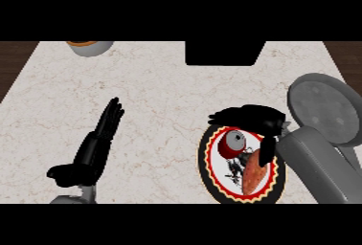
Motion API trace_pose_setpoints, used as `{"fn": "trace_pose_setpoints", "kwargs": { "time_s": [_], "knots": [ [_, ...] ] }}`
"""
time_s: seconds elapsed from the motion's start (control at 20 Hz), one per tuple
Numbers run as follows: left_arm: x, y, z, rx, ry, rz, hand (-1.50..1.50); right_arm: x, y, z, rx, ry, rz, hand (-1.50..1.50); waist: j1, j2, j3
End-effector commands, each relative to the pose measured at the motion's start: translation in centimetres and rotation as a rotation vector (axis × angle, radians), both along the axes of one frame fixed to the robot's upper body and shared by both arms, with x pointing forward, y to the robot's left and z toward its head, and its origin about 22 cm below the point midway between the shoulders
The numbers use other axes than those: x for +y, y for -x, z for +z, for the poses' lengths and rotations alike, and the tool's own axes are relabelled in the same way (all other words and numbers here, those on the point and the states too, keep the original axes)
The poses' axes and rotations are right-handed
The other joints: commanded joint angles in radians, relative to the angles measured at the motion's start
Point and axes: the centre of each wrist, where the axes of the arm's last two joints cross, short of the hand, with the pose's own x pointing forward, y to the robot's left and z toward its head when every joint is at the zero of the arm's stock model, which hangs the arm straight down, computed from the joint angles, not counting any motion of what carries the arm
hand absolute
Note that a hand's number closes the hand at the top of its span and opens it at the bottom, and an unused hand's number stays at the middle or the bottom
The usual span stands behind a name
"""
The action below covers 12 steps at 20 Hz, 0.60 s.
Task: Pick the can from the plate and place it in the pan
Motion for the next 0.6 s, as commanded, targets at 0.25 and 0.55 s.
{"fn": "trace_pose_setpoints", "kwargs": {
  "time_s": [0.25, 0.55],
  "knots": [
    [-0.1, -2.6, 0.5, 0.012, 0.022, -0.004, 0.00, 2.8, -0.6, -2.1, 0.031, 0.005, -0.017, -1.50, 0.000, 0.001, 0.000],
    [-0.3, -0.6, -0.2, 0.011, 0.003, 0.005, 0.00, 3.2, -0.5, -4.4, 0.036, 0.056, -0.045, -1.50, 0.001, 0.000, 0.000]
  ]
}}
